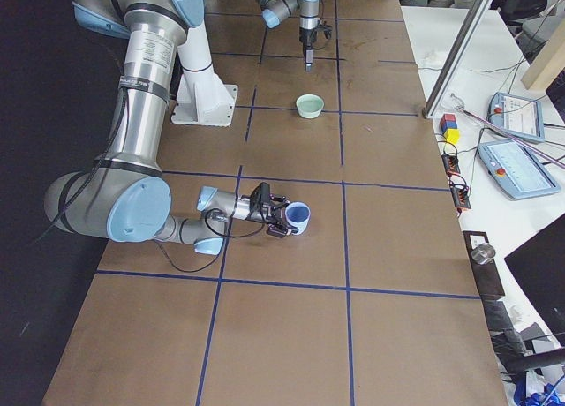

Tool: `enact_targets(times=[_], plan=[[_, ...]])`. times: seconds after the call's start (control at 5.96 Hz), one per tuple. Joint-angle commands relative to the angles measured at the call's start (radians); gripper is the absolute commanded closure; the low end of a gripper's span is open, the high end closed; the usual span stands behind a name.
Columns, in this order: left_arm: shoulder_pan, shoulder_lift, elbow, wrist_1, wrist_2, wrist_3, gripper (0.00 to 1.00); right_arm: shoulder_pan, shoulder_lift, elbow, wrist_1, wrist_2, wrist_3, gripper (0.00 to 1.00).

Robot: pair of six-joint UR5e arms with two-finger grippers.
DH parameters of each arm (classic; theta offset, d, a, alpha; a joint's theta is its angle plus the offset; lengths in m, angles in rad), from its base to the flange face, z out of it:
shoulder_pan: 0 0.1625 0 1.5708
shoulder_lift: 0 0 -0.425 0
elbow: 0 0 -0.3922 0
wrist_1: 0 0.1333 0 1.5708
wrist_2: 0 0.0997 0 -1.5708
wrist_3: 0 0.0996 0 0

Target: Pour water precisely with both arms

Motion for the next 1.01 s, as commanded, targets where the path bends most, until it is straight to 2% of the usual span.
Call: enact_targets(times=[0.0,0.5,0.67,0.84], plan=[[0.0,0.0,-0.001,0.001,0.0,0.0,0.0,0.004,0.0,0.0,-0.002,-0.002,-0.003,0.02],[0.0,0.0,-0.005,0.001,0.0,-0.002,0.0,0.009,0.002,-0.003,0.0,-0.003,-0.003,0.04],[-0.002,0.0,-0.007,0.0,0.0,-0.002,0.0,0.009,0.009,-0.003,0.0,-0.005,-0.004,0.09],[-0.002,0.012,-0.02,0.001,0.0,-0.002,0.0,0.012,0.018,-0.003,0.0,-0.005,-0.004,0.2]])
